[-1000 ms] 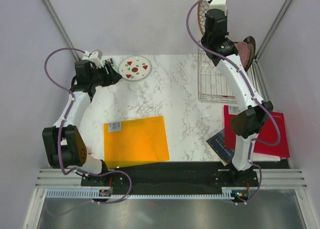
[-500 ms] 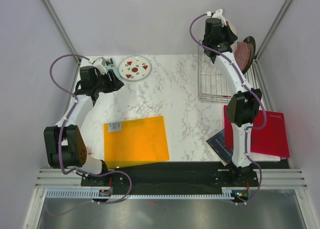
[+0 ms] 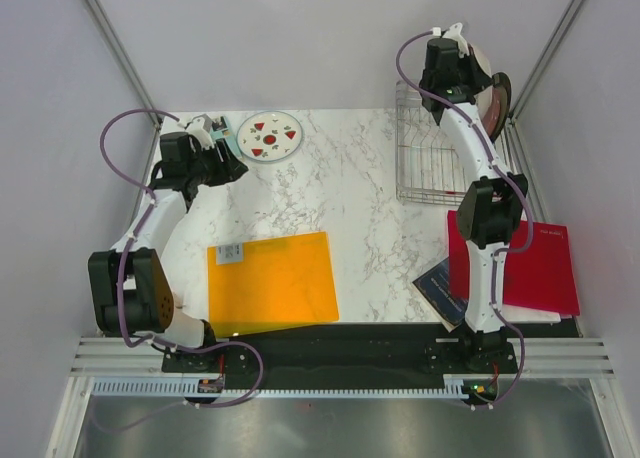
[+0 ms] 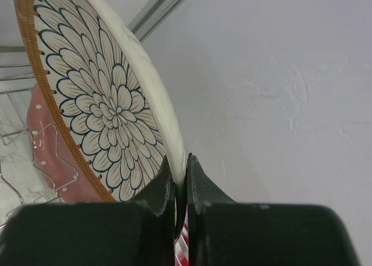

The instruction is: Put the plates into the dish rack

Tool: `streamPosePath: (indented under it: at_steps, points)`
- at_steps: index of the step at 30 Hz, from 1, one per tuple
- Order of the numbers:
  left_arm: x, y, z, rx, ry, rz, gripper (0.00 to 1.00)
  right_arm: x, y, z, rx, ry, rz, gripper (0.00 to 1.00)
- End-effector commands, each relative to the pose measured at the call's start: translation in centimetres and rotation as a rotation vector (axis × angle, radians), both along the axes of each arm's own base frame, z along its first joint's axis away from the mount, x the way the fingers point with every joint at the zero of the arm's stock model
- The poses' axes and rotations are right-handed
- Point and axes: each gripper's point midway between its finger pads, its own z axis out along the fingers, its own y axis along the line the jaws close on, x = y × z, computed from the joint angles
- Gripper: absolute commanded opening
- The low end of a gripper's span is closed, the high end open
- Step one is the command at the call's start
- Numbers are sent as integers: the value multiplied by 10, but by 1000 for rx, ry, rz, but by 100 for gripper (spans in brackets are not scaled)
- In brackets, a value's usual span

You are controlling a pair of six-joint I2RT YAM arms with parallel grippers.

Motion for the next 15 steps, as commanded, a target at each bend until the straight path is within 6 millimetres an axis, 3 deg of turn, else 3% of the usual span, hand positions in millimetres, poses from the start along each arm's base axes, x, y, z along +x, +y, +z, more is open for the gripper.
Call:
streamPosePath:
  at_steps: [1,15]
  points:
    - [11,-2,11,18,-56,-30,59,-5,-11,41,28,-183,-69,0]
    - [10,1,-2,44,-34,-33,58,11,-18,-5,40,-116,-69,0]
